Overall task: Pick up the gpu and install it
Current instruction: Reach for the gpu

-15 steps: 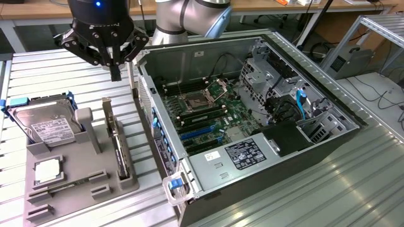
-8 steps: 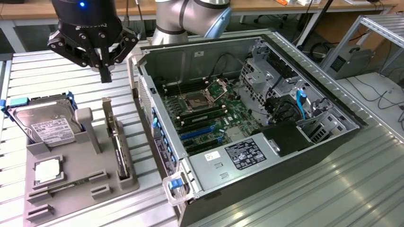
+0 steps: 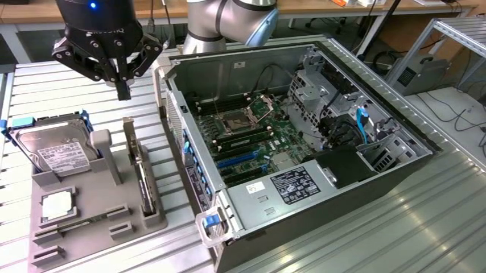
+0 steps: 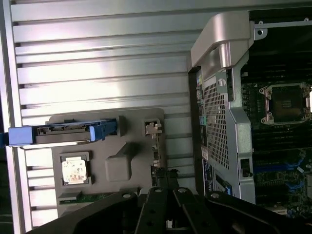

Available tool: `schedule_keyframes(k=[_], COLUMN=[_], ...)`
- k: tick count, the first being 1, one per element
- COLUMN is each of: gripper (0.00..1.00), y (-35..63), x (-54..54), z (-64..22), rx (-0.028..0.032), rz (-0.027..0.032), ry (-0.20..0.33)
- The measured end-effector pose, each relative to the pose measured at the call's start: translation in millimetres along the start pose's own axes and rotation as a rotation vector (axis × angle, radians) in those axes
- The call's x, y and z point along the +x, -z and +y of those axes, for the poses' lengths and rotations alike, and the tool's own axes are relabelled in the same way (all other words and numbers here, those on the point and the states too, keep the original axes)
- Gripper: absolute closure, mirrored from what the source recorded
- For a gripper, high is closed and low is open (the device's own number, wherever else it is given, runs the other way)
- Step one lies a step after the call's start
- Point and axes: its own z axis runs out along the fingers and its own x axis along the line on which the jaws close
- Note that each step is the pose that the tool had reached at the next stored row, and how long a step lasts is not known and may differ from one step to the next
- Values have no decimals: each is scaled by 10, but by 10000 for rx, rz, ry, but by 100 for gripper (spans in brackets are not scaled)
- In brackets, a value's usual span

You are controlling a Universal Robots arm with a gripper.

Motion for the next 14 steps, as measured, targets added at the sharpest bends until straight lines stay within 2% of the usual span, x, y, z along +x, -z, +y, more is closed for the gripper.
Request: schedule_keyframes(k=[7,14], gripper=[89,89], y=[1,5], x=[-1,-9], z=[-19,-122], rx=[0,-1], rz=[0,0], ry=[0,0])
